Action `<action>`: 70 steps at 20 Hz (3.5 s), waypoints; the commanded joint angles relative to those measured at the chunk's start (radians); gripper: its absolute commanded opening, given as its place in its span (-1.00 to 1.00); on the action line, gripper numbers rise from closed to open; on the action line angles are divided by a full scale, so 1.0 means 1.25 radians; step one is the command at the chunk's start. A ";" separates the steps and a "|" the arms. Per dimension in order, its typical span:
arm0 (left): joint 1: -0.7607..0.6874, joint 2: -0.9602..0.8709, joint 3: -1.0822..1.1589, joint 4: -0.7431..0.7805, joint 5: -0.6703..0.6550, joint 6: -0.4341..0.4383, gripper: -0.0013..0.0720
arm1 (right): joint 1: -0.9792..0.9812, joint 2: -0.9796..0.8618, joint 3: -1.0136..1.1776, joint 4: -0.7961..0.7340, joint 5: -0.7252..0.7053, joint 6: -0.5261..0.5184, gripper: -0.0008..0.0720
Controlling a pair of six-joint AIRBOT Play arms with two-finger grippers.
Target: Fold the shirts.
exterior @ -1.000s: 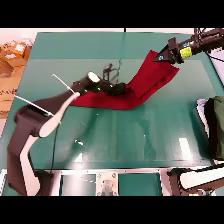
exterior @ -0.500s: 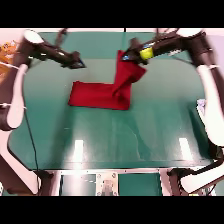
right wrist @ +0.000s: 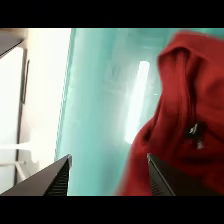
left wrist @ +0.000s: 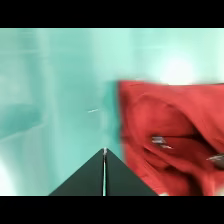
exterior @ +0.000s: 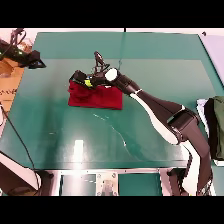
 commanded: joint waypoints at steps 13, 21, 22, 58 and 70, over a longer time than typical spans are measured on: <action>0.009 0.001 0.002 0.125 0.031 0.013 -0.90 | -0.401 0.264 -0.405 -0.232 0.329 0.028 0.45; 0.009 0.000 0.002 0.153 0.030 0.010 -0.90 | -0.324 0.140 -0.433 0.047 0.195 -0.133 0.45; 0.009 0.000 0.002 0.153 0.030 0.010 -0.90 | -0.310 0.127 -0.427 0.086 0.181 -0.154 0.45; 0.009 0.000 0.002 0.146 -0.021 -0.008 -0.90 | -1.483 0.635 -0.199 -0.288 0.638 0.094 -0.93; 0.009 0.000 0.002 0.146 -0.027 -0.007 -0.90 | -1.656 0.734 -0.479 -0.562 0.763 0.091 -0.93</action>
